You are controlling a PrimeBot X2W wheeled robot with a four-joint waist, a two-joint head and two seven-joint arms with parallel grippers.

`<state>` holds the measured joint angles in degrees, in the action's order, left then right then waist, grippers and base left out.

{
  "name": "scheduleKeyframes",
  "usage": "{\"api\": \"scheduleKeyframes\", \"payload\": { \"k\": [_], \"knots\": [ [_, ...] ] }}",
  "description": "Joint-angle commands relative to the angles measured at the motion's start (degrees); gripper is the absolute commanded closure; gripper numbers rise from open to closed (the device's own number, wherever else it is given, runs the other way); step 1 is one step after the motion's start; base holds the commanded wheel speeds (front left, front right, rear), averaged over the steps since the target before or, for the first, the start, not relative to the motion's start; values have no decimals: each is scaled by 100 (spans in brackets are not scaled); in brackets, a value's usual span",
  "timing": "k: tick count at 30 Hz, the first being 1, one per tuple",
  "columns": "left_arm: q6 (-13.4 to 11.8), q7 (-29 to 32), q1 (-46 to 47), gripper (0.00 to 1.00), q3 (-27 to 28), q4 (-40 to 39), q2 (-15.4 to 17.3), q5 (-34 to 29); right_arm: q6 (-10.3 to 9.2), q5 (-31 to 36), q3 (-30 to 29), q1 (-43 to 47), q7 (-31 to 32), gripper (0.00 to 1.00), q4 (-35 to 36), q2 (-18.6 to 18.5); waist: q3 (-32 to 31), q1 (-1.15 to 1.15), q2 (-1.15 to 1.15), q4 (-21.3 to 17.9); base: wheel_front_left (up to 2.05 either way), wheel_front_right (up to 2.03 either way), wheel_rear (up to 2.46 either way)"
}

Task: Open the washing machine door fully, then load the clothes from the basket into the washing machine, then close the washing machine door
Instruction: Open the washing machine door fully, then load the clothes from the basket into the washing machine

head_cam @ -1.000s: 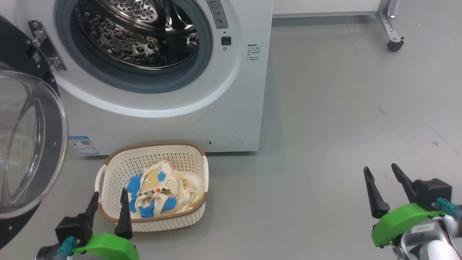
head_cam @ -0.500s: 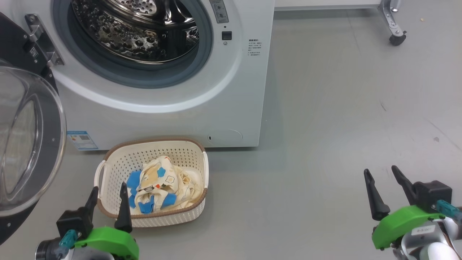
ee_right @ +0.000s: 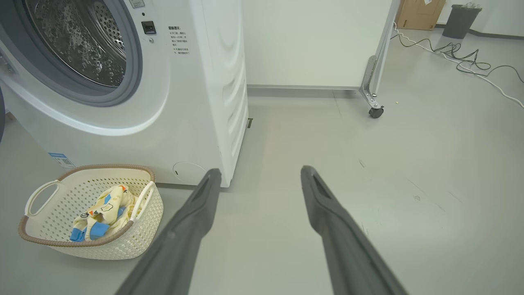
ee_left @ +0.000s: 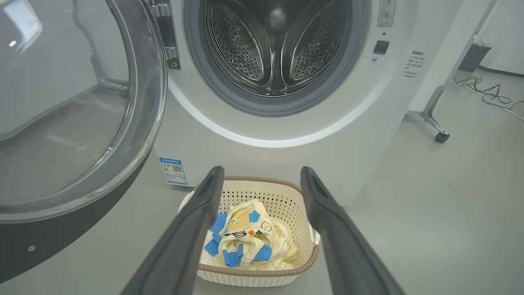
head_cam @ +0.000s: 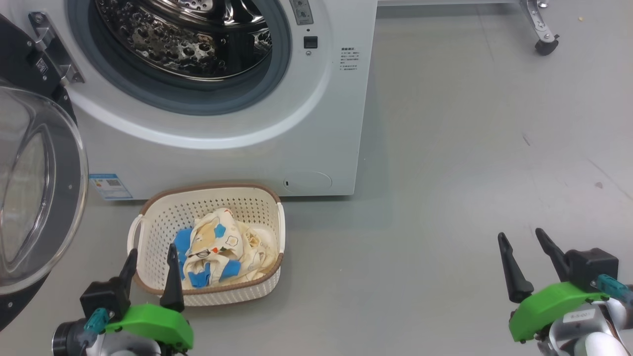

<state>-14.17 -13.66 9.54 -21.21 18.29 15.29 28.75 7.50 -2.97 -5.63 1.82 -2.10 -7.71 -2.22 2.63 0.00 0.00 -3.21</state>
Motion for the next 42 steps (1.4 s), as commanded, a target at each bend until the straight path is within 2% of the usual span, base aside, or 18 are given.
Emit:
{"api": "scheduleKeyframes", "payload": {
  "k": [1, 12, 19, 42],
  "knots": [
    [-271, -76, 344, 0, 190, -166, 104, -23, -1, -40, 119, -314, -88, 0, 159, -65, 1, 0, 0, -2, 26, -92, 66],
    [-225, -78, 416, 0, 85, -142, 106, -49, -1, -42, 102, -329, -115, 0, 114, -65, -4, 0, 0, 22, 98, -177, 79],
    [-98, -91, 441, 0, 30, -92, 86, -16, -1, -32, 116, -322, -95, 0, 124, -65, -29, 0, 0, 58, 118, -128, 10],
    [-5, -109, 484, 0, -79, -2, -15, 9, -1, -51, 131, -349, -53, 0, 147, -65, 62, 0, 0, 11, 9, -9, 0]
  ]
}}
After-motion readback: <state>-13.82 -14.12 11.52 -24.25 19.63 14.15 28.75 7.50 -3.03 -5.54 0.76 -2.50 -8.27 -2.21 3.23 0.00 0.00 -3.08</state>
